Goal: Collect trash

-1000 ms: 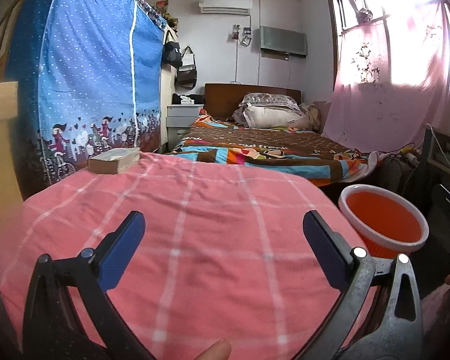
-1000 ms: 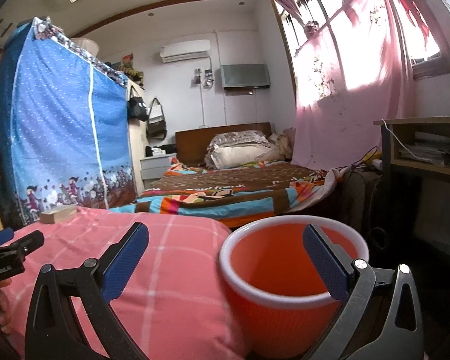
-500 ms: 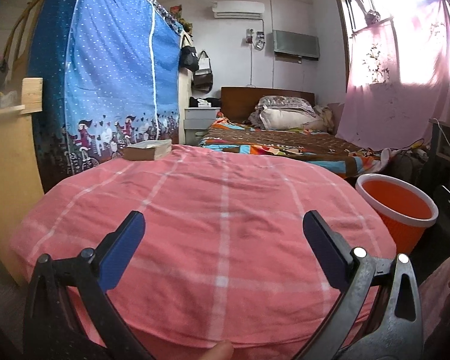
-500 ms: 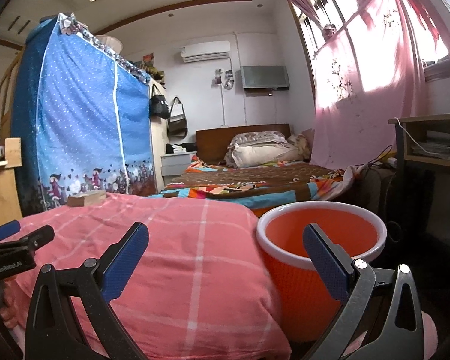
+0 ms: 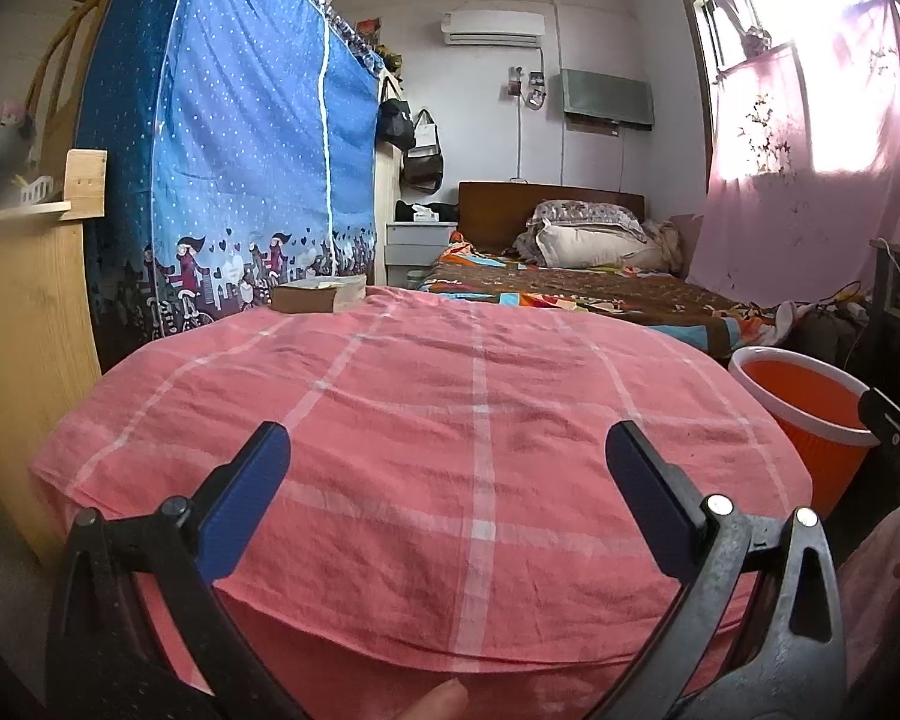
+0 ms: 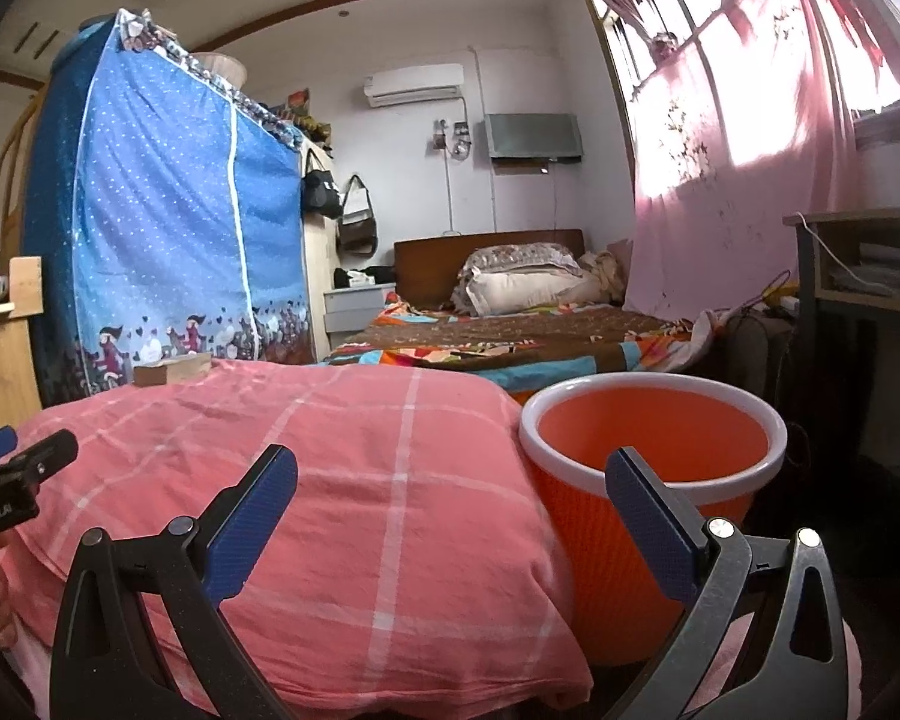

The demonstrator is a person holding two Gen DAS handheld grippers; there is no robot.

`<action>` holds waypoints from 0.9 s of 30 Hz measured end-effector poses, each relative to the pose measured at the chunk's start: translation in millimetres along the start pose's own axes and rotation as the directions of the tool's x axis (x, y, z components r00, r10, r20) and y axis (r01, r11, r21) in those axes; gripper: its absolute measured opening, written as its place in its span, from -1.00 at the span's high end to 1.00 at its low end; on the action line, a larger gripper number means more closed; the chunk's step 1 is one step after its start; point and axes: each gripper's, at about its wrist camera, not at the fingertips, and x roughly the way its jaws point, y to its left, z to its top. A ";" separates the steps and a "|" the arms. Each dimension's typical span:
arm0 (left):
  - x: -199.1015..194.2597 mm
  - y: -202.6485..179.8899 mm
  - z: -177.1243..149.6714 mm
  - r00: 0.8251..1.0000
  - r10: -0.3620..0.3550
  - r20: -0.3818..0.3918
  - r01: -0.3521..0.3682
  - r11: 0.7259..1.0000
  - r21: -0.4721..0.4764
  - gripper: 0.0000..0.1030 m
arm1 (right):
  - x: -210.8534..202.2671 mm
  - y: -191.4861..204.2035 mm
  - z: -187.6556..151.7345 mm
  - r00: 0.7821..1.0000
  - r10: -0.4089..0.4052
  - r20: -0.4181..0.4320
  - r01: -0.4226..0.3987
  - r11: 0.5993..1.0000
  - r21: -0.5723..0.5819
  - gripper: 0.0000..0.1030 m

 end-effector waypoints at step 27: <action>3.7 2.1 -7.4 1.000 0.006 -0.021 -0.006 1.000 -0.010 -1.00 | 6.3 3.8 -7.6 1.000 0.014 -0.016 -0.014 1.000 -0.008 -1.00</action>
